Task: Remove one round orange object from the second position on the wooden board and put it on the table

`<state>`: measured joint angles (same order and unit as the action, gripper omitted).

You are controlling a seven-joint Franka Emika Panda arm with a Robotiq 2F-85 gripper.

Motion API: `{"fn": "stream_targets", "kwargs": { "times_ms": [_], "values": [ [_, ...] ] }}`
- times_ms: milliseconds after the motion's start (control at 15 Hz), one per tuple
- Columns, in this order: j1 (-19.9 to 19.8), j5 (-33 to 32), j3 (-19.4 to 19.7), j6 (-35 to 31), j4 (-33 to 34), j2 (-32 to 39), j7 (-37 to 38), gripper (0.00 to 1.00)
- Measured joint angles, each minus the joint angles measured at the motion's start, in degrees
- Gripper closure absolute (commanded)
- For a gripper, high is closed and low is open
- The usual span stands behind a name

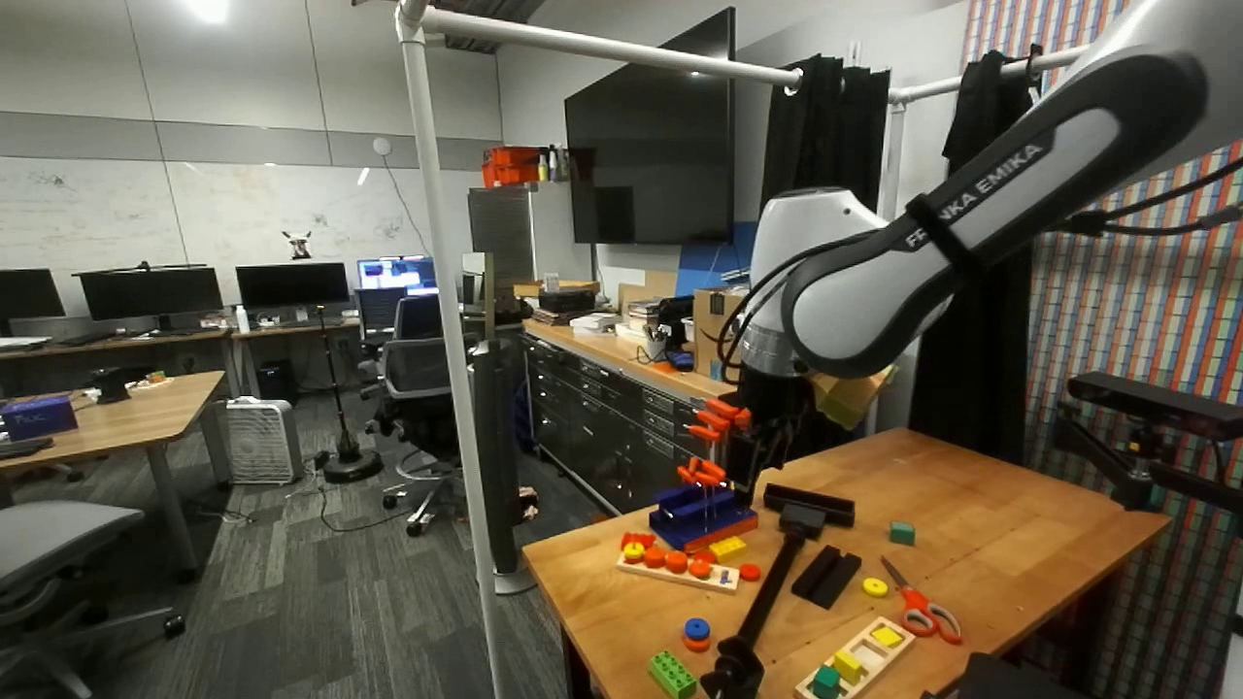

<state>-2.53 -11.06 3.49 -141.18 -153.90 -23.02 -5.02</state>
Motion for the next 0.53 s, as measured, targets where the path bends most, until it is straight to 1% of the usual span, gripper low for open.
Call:
{"fn": "stream_targets", "kwargs": {
  "times_ms": [67,200,400,533],
  "values": [
    [0.1,1.5,1.2,-2.1,0.8,3.0,-2.0,0.00],
    [0.8,6.5,3.4,-4.2,3.7,9.2,-7.0,0.00],
    [1.6,17.2,5.5,-3.9,9.5,18.1,-16.5,0.00],
    [1.2,23.3,5.7,-1.4,13.6,23.0,-22.2,0.00]
  ]
}}
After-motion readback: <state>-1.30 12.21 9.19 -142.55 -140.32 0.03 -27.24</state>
